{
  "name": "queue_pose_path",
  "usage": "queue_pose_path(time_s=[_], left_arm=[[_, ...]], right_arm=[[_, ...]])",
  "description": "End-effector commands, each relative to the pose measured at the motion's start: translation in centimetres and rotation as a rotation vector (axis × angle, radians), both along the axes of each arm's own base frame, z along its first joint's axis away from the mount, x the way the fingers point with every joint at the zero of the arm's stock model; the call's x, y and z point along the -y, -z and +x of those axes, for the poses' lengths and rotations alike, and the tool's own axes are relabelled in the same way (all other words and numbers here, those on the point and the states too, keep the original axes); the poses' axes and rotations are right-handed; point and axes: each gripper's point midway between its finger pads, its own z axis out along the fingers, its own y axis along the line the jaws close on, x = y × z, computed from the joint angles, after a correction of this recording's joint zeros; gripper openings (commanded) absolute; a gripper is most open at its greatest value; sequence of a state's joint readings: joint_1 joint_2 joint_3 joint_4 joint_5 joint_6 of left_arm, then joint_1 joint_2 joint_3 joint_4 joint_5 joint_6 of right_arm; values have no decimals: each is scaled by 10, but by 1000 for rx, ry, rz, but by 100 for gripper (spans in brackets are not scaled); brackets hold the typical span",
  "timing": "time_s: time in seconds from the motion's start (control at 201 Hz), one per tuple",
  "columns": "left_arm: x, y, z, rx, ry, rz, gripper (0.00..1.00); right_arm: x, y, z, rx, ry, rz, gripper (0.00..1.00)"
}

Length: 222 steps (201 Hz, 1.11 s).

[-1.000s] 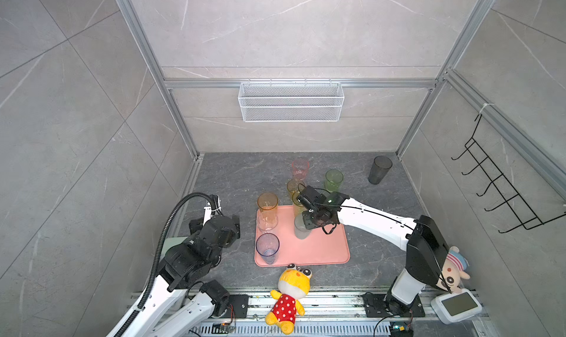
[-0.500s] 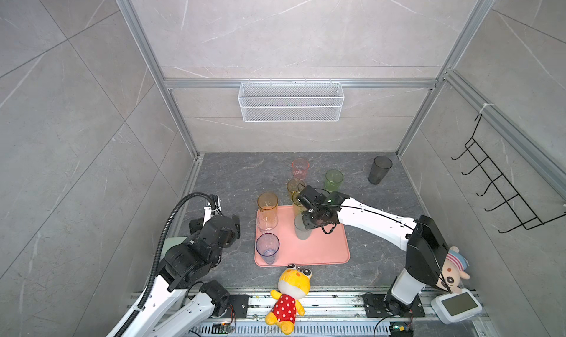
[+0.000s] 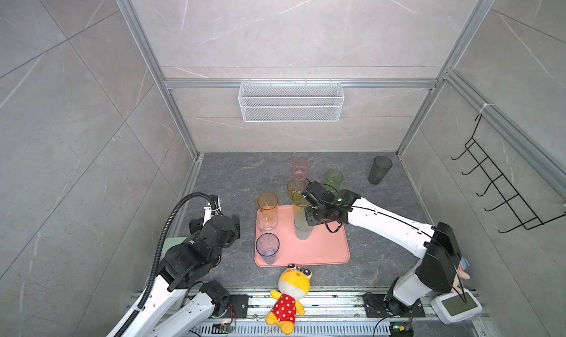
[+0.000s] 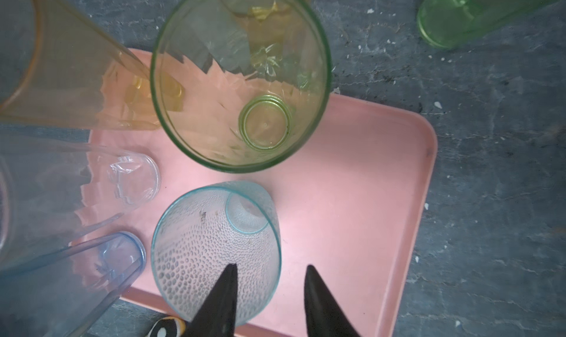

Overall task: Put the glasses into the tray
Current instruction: 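Set the teal glass down on the tray and open the right gripper, then raise the right gripper and move it over the dark grey glass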

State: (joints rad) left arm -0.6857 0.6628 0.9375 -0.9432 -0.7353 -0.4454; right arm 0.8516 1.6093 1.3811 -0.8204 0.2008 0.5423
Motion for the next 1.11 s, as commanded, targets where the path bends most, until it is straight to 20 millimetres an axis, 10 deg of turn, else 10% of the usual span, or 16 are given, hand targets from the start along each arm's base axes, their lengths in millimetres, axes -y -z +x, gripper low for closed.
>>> queue_pose_path(time_s=[0.0, 0.513, 1.101], left_arm=[[-3, -2, 1, 15, -25, 2, 97], [-5, -3, 0, 18, -31, 3, 97], [-7, -3, -1, 23, -36, 0, 97]], right_arm=[[10, -33, 4, 93, 2, -15, 43], [88, -112, 64, 521, 280, -123, 90], [194, -64, 162, 489, 618, -53, 100]])
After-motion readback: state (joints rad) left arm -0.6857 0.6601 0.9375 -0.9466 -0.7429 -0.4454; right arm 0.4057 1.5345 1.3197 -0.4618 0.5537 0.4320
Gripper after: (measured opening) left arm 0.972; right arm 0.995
